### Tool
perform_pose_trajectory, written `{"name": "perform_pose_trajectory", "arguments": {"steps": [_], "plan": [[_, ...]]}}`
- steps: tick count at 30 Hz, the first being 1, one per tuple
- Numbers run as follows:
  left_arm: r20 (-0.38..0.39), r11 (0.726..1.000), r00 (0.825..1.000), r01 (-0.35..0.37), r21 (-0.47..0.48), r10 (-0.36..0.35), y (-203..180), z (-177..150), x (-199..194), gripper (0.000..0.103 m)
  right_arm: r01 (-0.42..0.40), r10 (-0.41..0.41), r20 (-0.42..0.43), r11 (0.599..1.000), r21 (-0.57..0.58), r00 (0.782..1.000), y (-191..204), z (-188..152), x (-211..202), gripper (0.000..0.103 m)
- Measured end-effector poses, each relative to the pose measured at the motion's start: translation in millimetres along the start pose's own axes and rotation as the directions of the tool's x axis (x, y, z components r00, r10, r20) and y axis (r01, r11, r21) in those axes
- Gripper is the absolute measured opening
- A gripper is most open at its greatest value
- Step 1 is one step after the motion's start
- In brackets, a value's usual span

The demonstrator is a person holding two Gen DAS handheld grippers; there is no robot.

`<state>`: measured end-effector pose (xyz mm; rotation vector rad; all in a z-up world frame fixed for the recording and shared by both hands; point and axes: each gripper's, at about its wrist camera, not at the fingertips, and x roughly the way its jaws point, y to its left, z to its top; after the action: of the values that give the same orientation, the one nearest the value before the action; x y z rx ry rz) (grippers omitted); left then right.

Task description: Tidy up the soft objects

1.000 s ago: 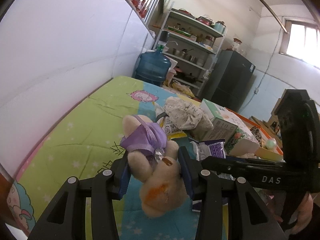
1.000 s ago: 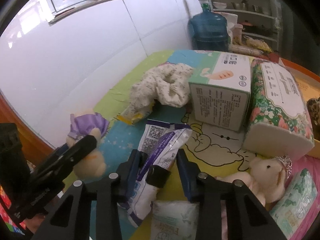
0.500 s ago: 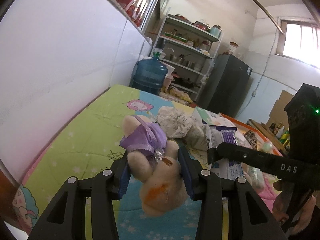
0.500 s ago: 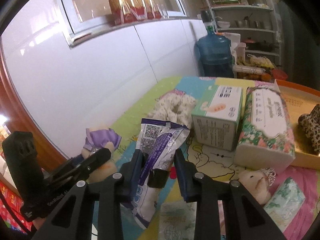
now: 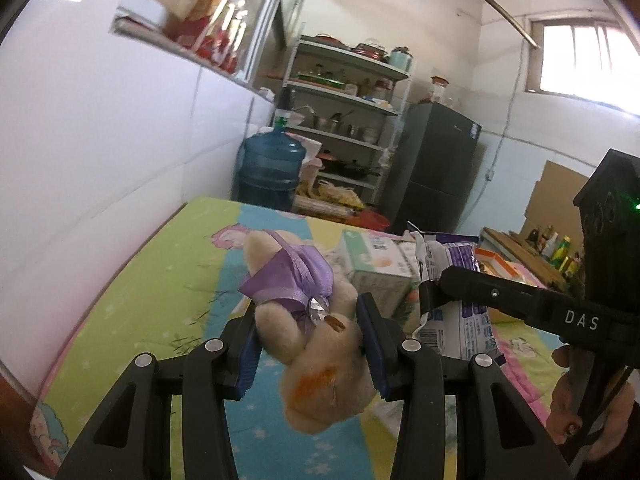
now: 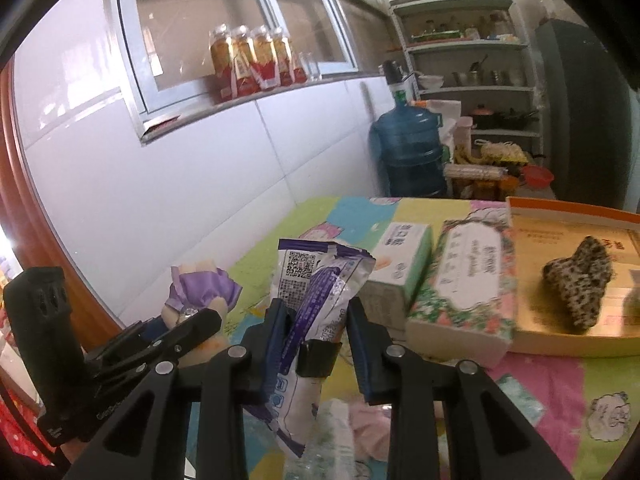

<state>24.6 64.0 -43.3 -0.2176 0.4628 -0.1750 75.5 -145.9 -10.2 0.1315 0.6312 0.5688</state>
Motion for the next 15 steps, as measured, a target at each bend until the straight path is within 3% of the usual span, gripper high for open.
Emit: {"name": "perform_pose_trajectory", "arguments": {"steps": [4, 15], "plan": [[-0.004, 0.999, 1.000, 0.018, 0.036, -0.018, -16.4, 4.7, 2.6, 0.046, 0.020, -0.020, 0.027, 1.000, 0.008, 0.999, -11.4, 1.8, -13.3, 0.024], [-0.023, 0.993, 0.998, 0.061, 0.099, -0.059, -59.1, 18.8, 23.5, 0.046, 0.048, -0.051, 0.064, 0.998, 0.049, 0.997, -50.3, -0.5, -35.4, 0.022]]}}
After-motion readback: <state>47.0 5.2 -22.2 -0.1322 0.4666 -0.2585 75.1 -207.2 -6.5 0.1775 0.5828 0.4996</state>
